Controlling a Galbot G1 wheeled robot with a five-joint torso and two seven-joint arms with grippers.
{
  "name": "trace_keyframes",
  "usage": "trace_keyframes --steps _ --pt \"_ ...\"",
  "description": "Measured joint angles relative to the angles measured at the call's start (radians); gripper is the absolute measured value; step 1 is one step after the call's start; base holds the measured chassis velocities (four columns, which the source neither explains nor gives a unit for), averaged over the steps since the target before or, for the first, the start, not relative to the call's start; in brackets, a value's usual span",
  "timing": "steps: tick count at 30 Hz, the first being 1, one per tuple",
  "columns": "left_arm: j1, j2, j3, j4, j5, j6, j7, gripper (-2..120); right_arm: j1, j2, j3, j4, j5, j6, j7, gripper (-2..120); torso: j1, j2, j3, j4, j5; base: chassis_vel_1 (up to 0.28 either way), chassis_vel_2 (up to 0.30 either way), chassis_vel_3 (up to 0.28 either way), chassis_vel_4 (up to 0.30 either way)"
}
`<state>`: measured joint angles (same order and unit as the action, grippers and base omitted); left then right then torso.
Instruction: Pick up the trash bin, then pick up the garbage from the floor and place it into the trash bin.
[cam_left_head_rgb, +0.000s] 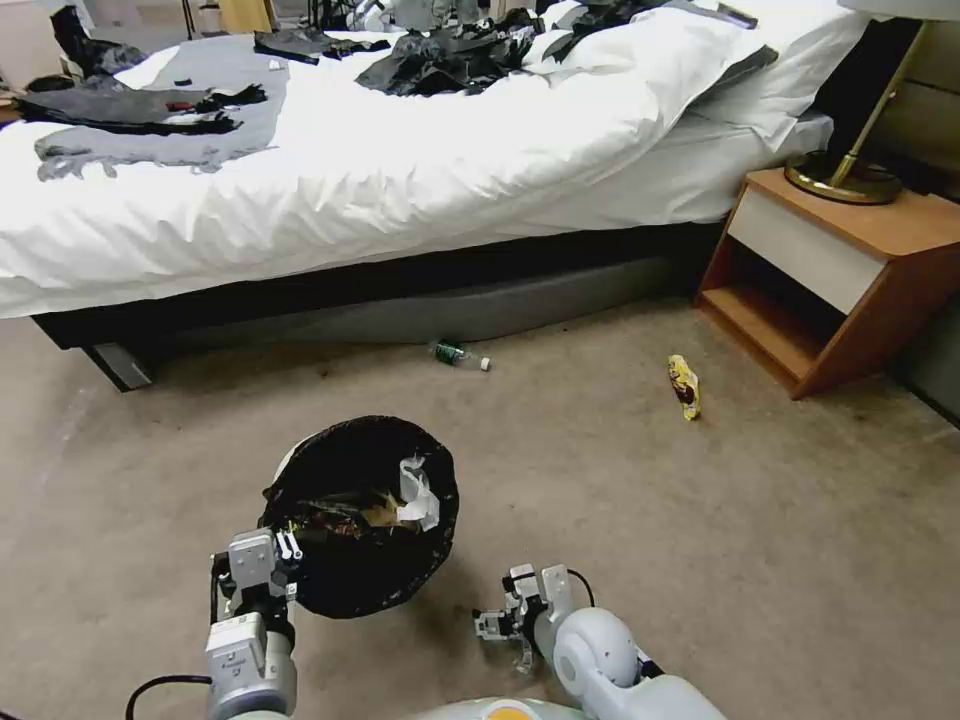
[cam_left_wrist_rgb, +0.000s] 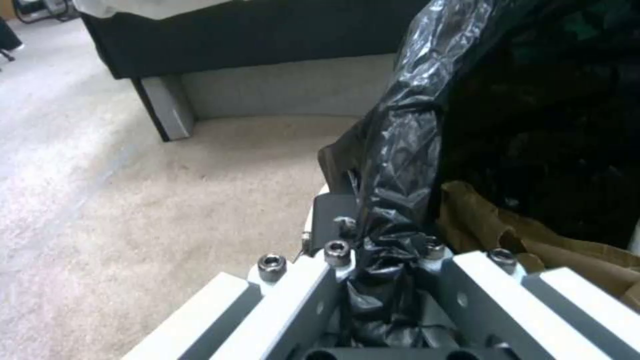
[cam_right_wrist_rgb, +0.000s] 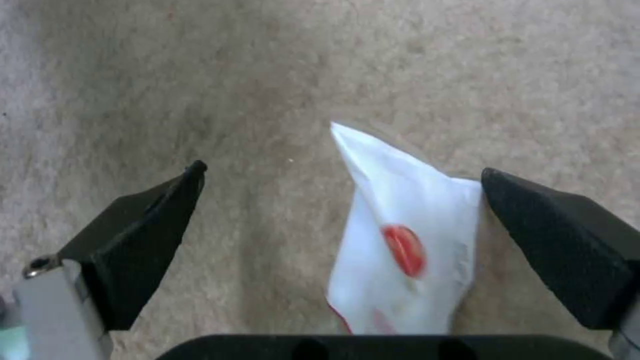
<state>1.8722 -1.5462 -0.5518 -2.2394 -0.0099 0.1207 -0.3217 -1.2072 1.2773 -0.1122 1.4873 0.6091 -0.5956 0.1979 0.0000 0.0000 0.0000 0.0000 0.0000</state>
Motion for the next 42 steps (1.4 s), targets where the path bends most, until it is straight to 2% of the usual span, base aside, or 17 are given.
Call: trace_keyframes --steps 7,9,13,16,19,22,23,26,30,33,42 --pt "0.001 0.001 0.002 -0.001 0.0 -0.002 0.0 0 -0.017 -0.005 0.008 0.003 -0.019 0.005 -0.006 96 0.0 0.0 0.0 0.0 0.0 0.0 0.0 0.0 0.0" --pt "0.002 0.001 0.002 -0.002 0.0 -0.003 -0.001 0 -0.021 -0.011 0.01 0.008 -0.024 0.009 -0.007 86 0.0 0.0 0.0 0.0 -0.0001 0.0 0.0 0.0 0.0" --pt "0.002 0.001 0.002 -0.004 0.0 -0.003 -0.002 0 -0.021 -0.017 0.011 0.012 -0.025 0.01 -0.007 78 0.0 0.0 0.0 -0.0001 -0.0001 0.0 0.0 0.0 0.0" --pt "-0.001 0.002 0.003 -0.004 0.0 -0.003 -0.002 0 -0.022 -0.023 0.013 0.015 -0.025 0.011 -0.007 63 0.0 0.0 0.0 0.0 -0.0002 0.0 0.0 0.0 0.0" --pt "-0.001 0.002 0.004 -0.005 0.0 -0.003 -0.002 0 -0.022 -0.023 0.013 0.016 -0.026 0.011 -0.007 58 0.0 0.0 0.0 0.0 0.0001 0.0 0.0 0.0 0.0" --pt "-0.004 0.002 0.004 -0.005 0.0 -0.003 -0.003 0 -0.02 -0.023 0.012 0.016 -0.032 0.014 -0.012 41 0.0 0.0 0.0 0.0 0.0001 0.0 0.0 0.0 0.0" --pt "-0.004 0.002 0.004 -0.005 0.0 -0.003 -0.003 0 -0.02 -0.023 0.012 0.016 -0.032 0.014 -0.012 41 0.0 0.0 0.0 0.0 0.0001 0.0 0.0 0.0 0.0" --pt "-0.005 0.003 0.002 -0.005 -0.001 -0.002 -0.003 0 -0.014 -0.023 0.01 0.012 -0.038 0.02 -0.017 25 0.0 0.0 0.0 0.0001 0.0001 0.0 0.0 0.0 0.0" --pt "-0.007 0.003 0.002 -0.004 -0.002 -0.002 -0.003 0 -0.011 -0.023 0.01 0.01 -0.043 0.024 -0.02 17 0.0 0.0 0.0 0.0 0.0001 0.0 0.0 0.0 0.0" --pt "-0.009 0.003 0.002 -0.003 -0.002 0.0 -0.003 0 -0.009 -0.023 0.009 0.008 -0.051 0.032 -0.024 0 0.0 0.0 0.0 0.0 0.0001 0.0 0.0 0.0 0.0" --pt "-0.01 0.003 0.001 -0.002 -0.003 0.002 -0.003 0 -0.002 -0.024 0.014 0.005 -0.063 0.049 -0.029 0 0.0 0.0 0.0 0.0 0.0 0.0 0.0 0.0 0.0"
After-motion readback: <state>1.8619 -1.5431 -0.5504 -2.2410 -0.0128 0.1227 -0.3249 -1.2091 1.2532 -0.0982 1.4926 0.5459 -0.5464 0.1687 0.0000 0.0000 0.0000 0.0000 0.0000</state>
